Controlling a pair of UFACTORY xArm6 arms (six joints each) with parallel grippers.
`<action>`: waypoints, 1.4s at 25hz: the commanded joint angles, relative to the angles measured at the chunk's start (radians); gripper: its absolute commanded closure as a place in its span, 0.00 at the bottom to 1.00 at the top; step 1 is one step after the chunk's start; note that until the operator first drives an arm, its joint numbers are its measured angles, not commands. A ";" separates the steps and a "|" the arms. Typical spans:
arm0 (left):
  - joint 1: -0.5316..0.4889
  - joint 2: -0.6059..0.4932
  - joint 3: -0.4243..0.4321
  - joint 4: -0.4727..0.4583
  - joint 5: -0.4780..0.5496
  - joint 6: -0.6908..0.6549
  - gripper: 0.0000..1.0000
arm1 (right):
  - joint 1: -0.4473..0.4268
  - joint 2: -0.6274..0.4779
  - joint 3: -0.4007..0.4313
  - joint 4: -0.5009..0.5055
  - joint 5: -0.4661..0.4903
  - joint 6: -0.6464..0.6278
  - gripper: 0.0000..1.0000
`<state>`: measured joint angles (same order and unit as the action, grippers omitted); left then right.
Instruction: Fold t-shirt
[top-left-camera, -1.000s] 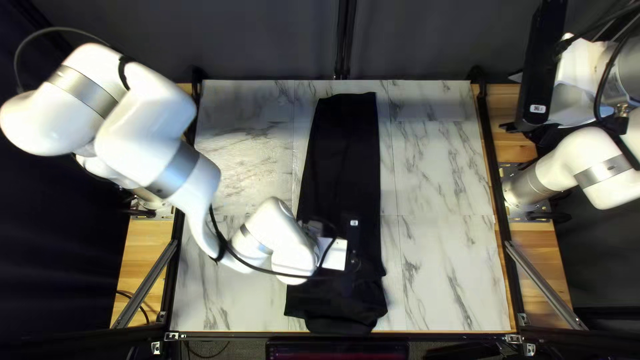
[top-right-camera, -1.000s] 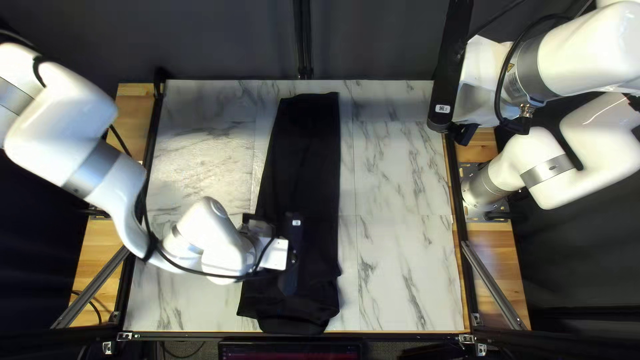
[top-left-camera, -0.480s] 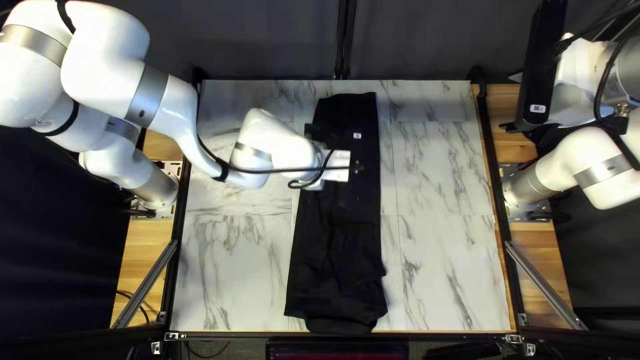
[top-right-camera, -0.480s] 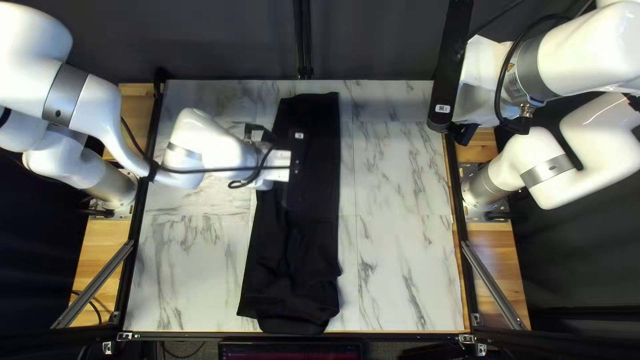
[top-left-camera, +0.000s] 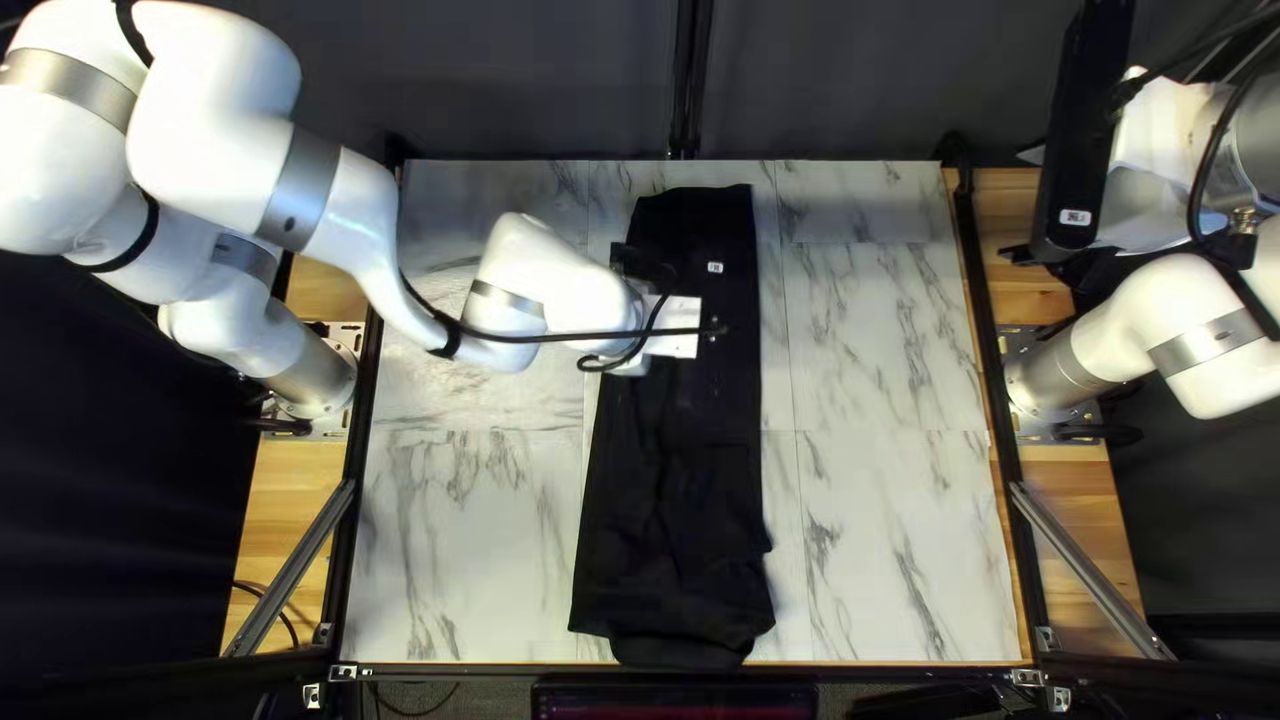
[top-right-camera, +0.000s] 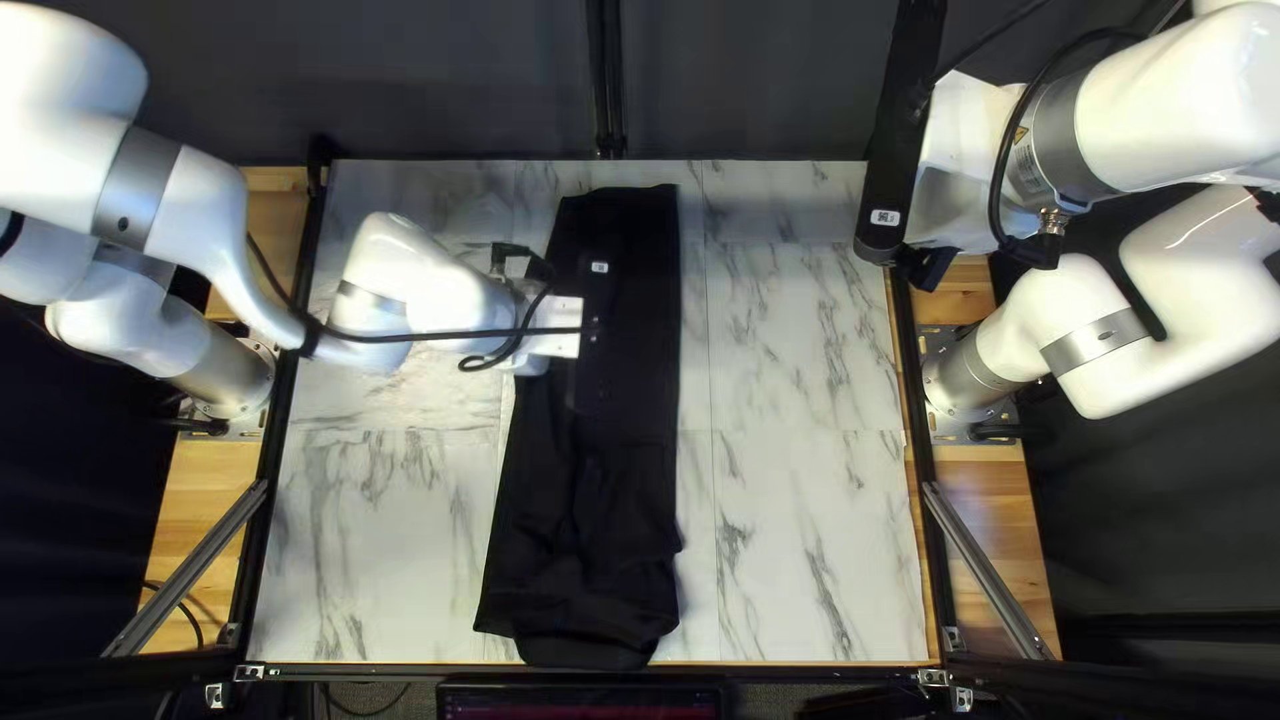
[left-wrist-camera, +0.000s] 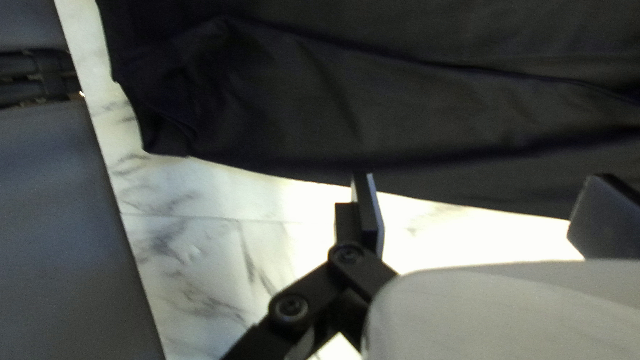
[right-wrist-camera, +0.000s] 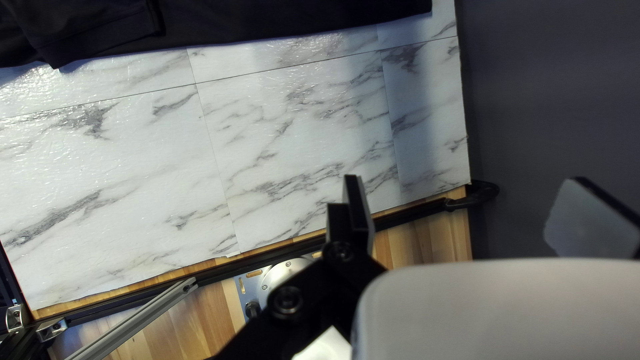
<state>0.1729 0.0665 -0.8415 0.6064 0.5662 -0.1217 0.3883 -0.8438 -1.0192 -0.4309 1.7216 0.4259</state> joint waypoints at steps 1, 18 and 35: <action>0.140 0.119 -0.034 0.173 -0.087 0.043 0.00 | 0.000 0.000 0.000 0.000 0.000 0.000 0.00; 0.174 0.198 -0.044 0.775 -0.123 -0.585 0.00 | 0.000 0.000 0.000 0.000 0.000 0.000 0.00; 0.226 0.302 -0.139 0.892 -0.109 -0.663 0.00 | 0.000 0.000 0.000 0.000 0.000 0.000 0.00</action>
<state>0.3964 0.3652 -0.9799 1.4936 0.4481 -0.7811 0.3883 -0.8438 -1.0192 -0.4309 1.7216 0.4259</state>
